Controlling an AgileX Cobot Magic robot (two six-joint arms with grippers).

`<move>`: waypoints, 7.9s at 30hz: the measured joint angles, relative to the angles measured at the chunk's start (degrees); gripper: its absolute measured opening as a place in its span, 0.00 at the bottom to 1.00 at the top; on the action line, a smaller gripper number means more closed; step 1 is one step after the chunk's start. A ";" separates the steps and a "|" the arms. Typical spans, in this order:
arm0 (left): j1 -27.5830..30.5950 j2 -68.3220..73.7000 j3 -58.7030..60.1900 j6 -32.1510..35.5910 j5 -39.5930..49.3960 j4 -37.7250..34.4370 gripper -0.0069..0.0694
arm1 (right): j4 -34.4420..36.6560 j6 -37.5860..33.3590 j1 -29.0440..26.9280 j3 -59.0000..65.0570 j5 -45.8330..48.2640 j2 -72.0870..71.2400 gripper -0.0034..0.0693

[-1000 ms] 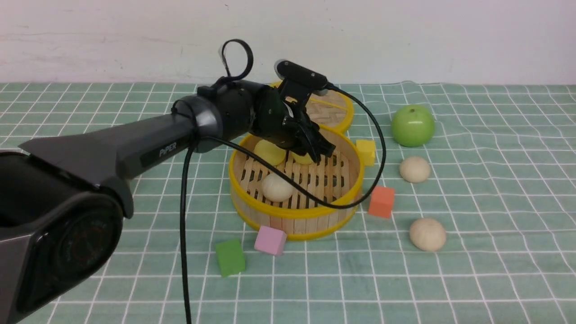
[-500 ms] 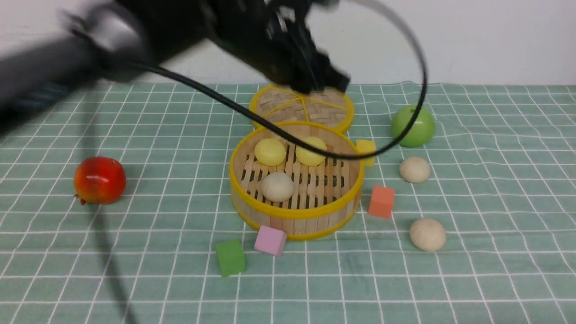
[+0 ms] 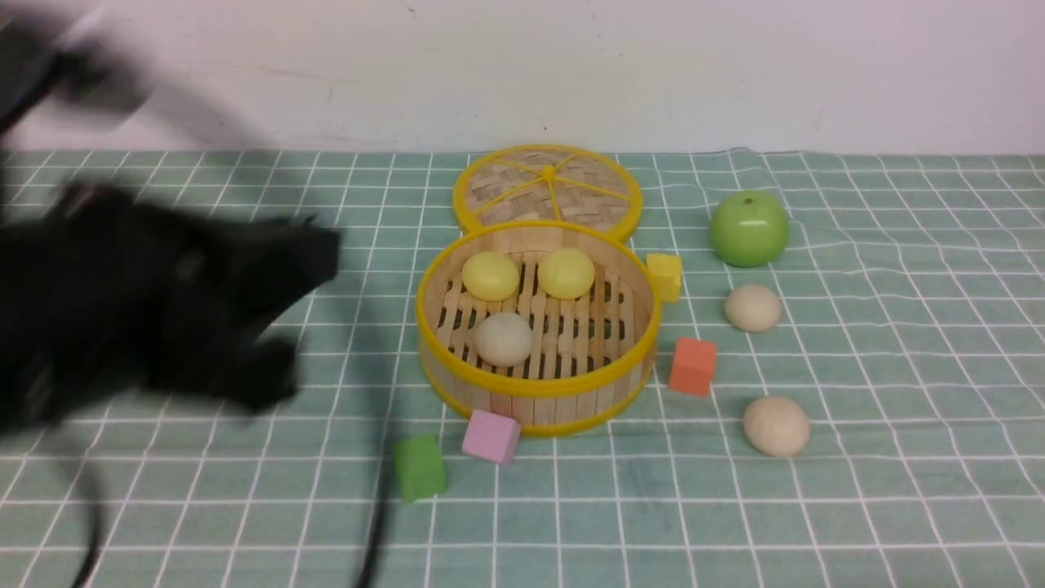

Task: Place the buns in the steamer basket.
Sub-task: Use the right arm to grab a steamed stuffed bun, then use the right arm to put the steamed stuffed bun into the steamer, then use the right arm to grab a steamed stuffed bun, then use the right arm to put the steamed stuffed bun into the steamer

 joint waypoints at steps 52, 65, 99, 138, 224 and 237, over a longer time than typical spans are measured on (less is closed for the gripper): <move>0.00 -29.34 23.04 -0.17 -6.13 -2.32 0.08 | 15.19 -9.44 9.51 -52.93 26.08 72.47 0.07; 0.00 -29.34 23.04 -0.17 -6.13 -2.32 0.09 | 8.44 -4.74 13.57 -67.16 18.82 99.23 0.40; 0.00 -29.34 23.04 -0.17 -6.13 -2.32 0.11 | 3.89 -3.00 14.15 -68.00 11.50 102.04 0.06; 0.00 -29.34 23.04 -0.17 -6.13 -2.32 0.13 | -5.40 -3.22 23.53 -94.22 11.47 108.22 0.79; 0.00 -29.34 23.04 -0.17 -6.13 -2.32 0.19 | 30.59 -22.50 23.37 -96.26 10.02 122.34 0.13; 0.00 -29.34 23.04 -0.17 -6.13 -2.32 0.20 | 29.63 -22.51 23.37 -96.26 12.35 120.30 0.65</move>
